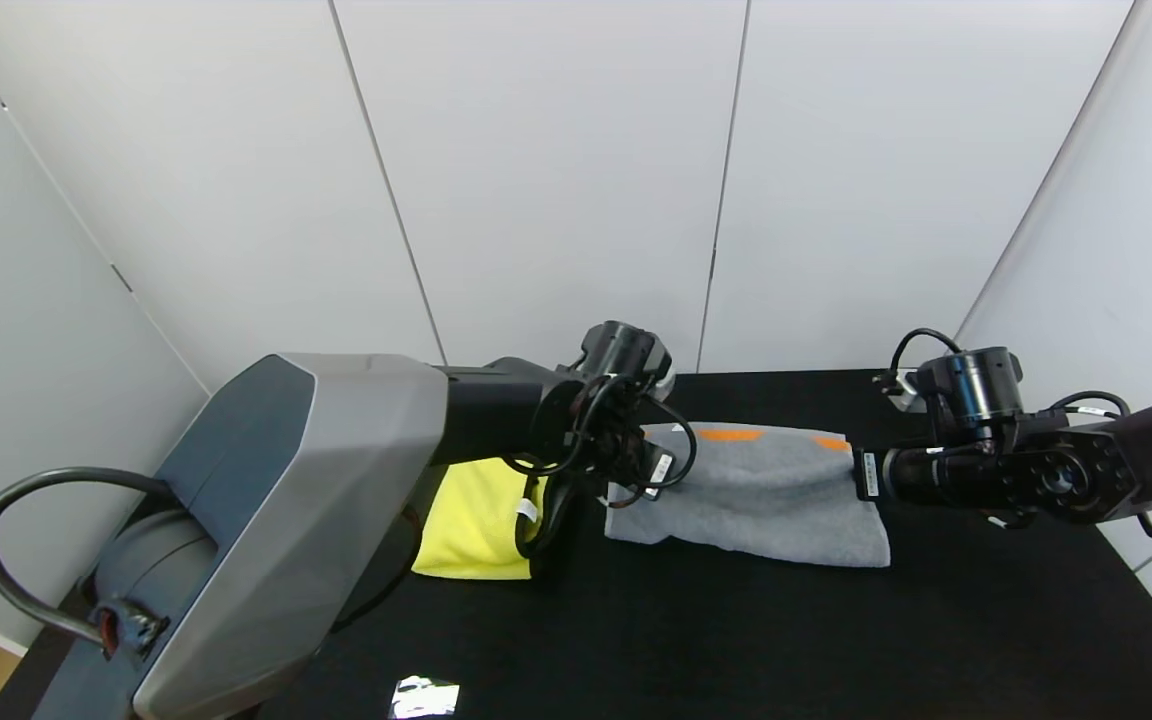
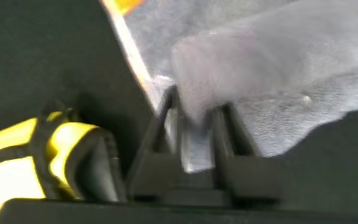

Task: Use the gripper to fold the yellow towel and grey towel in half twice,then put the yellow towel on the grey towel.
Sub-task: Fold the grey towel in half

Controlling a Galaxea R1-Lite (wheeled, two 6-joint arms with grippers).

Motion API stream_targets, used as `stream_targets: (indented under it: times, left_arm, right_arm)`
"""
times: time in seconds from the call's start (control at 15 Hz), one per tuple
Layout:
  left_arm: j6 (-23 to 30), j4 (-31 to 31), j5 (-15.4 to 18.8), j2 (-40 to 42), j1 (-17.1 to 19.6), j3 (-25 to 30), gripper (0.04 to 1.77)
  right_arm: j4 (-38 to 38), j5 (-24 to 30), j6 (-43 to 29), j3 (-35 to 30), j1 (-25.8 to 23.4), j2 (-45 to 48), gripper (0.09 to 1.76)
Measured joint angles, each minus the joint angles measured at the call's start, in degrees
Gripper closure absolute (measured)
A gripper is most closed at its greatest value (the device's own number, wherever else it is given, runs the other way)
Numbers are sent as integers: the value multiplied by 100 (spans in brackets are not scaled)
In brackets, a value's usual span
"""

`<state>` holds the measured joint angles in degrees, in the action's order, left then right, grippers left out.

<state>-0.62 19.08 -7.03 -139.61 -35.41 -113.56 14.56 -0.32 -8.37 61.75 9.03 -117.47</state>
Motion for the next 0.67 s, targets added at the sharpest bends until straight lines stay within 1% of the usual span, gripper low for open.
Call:
stream_targets:
  times: [0.07,0.13,0.2,0.33,0.47,0.67]
  left_arm:
    - [0,-26,-7,-22,11,0,127]
    - [-20,-23,-7,-39,13,0,113]
    - [-22,-26,-7,-52,13,0,100]
    - [0,-61,-13,-61,24,0,80]
    - [0,-61,-16,-52,35,9,64]
    - [0,-11,-24,-4,46,55,47]
  right_arm:
    - [77,-61,1,-4,0,-33,141]
    - [154,-96,4,-17,0,-59,127]
    - [191,-105,1,-34,4,-74,113]
    - [217,-107,1,-52,6,-91,91]
    - [233,-113,1,-56,0,-87,73]
    - [246,-110,-2,-65,4,-15,54]
